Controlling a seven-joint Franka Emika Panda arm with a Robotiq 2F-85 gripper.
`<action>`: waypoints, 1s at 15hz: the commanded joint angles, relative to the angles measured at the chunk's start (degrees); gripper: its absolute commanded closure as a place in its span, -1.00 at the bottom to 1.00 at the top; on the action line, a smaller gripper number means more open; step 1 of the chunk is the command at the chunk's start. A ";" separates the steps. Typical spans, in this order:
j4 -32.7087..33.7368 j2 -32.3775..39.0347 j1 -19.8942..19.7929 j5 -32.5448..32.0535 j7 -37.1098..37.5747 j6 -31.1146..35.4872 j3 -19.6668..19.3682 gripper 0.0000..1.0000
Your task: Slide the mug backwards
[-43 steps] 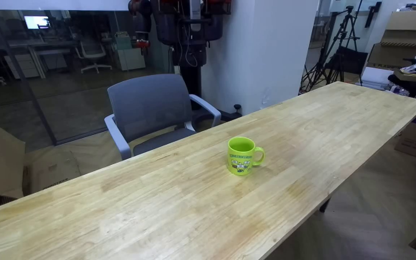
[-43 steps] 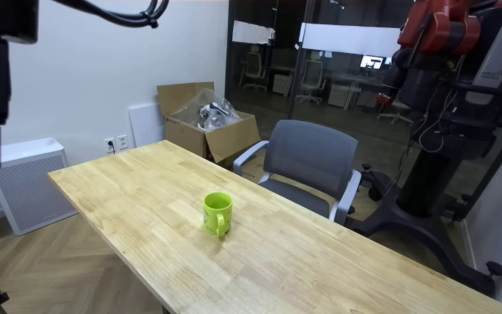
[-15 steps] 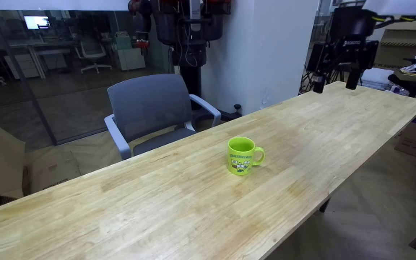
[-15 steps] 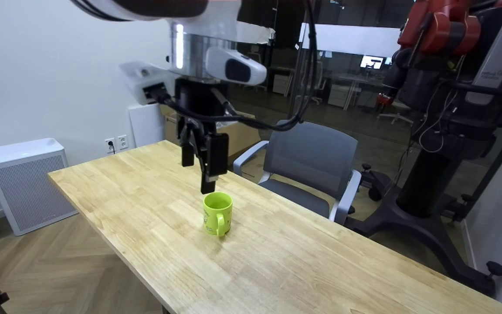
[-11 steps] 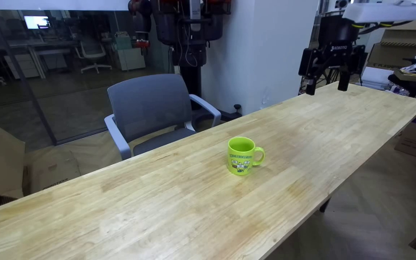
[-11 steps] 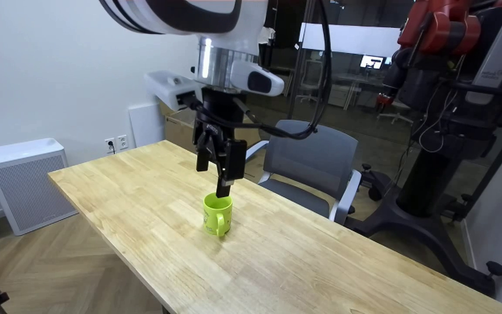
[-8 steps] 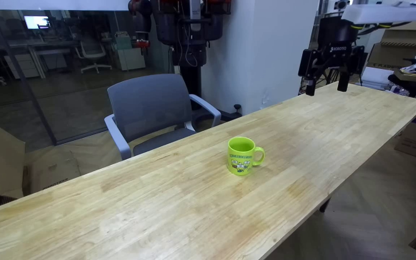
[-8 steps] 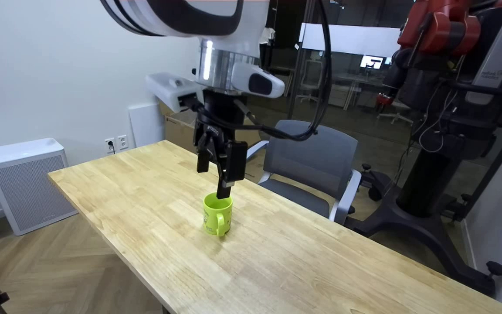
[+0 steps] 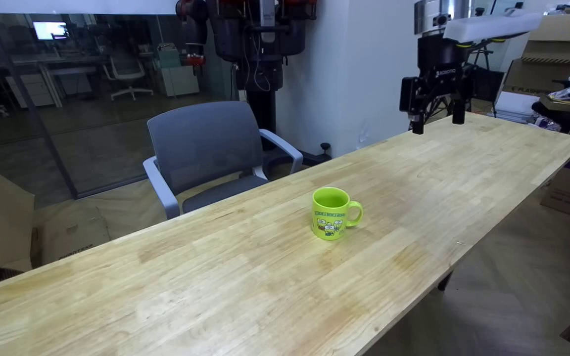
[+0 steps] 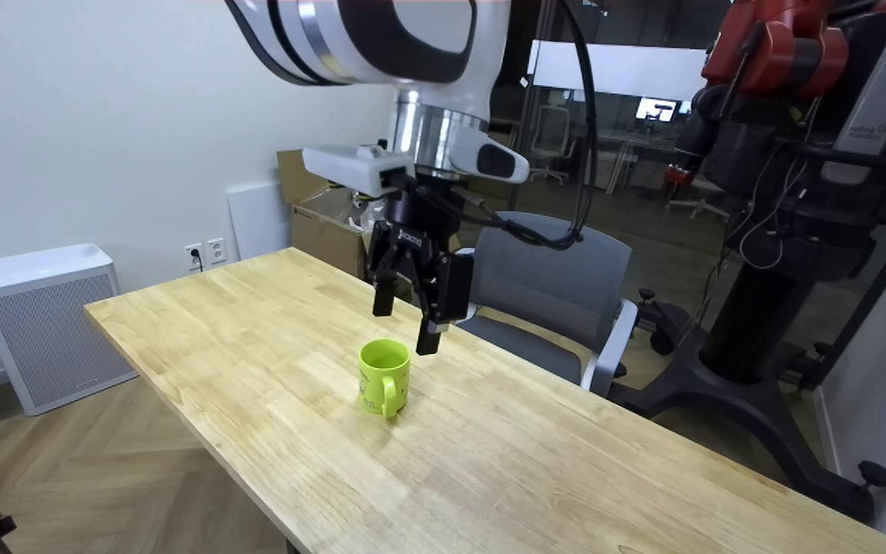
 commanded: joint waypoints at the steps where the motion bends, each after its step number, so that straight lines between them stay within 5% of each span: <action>1: 8.11 6.23 0.64 -0.17 -0.80 -4.74 -1.35 -1.00; 2: 3.41 2.92 0.91 0.13 -0.59 -1.77 -1.21 -1.00; 12: 4.58 6.48 3.22 -4.25 -1.06 -0.64 -1.14 -1.00; 15: 6.13 9.96 5.33 -9.64 1.45 5.39 -1.46 -1.00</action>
